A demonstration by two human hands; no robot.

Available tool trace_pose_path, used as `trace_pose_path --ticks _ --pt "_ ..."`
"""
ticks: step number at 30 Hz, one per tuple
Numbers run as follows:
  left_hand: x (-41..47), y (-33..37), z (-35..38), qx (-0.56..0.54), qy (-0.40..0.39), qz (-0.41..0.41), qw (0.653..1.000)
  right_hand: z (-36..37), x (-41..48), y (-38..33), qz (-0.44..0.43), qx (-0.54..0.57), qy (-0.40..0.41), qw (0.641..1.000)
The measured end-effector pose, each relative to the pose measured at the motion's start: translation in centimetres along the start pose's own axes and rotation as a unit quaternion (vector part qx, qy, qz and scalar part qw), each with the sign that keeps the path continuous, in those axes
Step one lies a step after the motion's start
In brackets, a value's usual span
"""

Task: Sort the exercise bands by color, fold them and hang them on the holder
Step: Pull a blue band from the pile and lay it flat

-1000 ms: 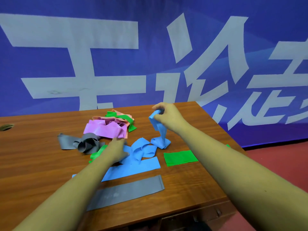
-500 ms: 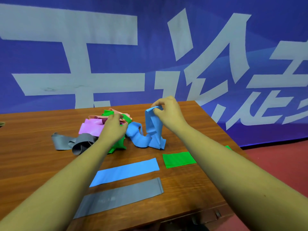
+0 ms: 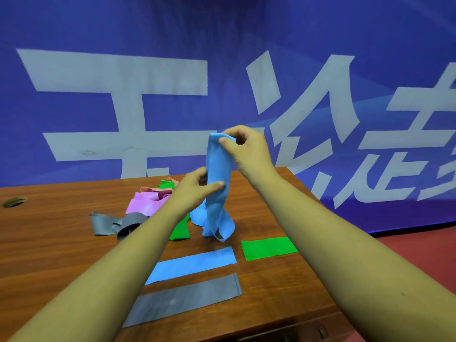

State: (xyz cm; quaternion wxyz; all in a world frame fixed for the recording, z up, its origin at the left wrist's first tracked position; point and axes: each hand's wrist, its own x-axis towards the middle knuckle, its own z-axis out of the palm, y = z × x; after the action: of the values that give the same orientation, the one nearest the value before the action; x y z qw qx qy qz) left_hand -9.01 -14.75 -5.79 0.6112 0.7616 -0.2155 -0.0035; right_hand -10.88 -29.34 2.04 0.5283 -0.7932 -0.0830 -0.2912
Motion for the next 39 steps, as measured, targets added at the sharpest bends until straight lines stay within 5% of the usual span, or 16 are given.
trace_pose_path --ticks 8,13,18,23,33,39 --pt "-2.0 0.4 -1.6 -0.051 0.019 -0.033 0.998 -1.3 -1.2 1.6 0.127 -0.019 0.034 0.991" --pt "-2.0 2.2 -2.5 -0.093 0.075 -0.056 0.991 -0.3 -3.8 2.6 0.275 0.025 -0.060 0.959" --pt "-2.1 2.9 -3.0 -0.144 0.076 -0.075 0.984 1.0 -6.1 2.3 0.259 0.091 -0.161 0.948" --pt "-2.5 2.4 -3.7 -0.159 0.022 -0.084 0.983 1.7 -6.4 2.4 0.236 0.099 -0.142 0.956" --pt "-2.9 1.7 -4.7 -0.066 0.065 -0.092 0.991 2.0 -6.2 2.9 0.220 0.138 -0.082 0.962" --pt "-3.7 2.8 -5.2 -0.030 0.065 -0.094 0.993 2.8 -6.3 2.4 0.250 0.204 -0.124 0.938"
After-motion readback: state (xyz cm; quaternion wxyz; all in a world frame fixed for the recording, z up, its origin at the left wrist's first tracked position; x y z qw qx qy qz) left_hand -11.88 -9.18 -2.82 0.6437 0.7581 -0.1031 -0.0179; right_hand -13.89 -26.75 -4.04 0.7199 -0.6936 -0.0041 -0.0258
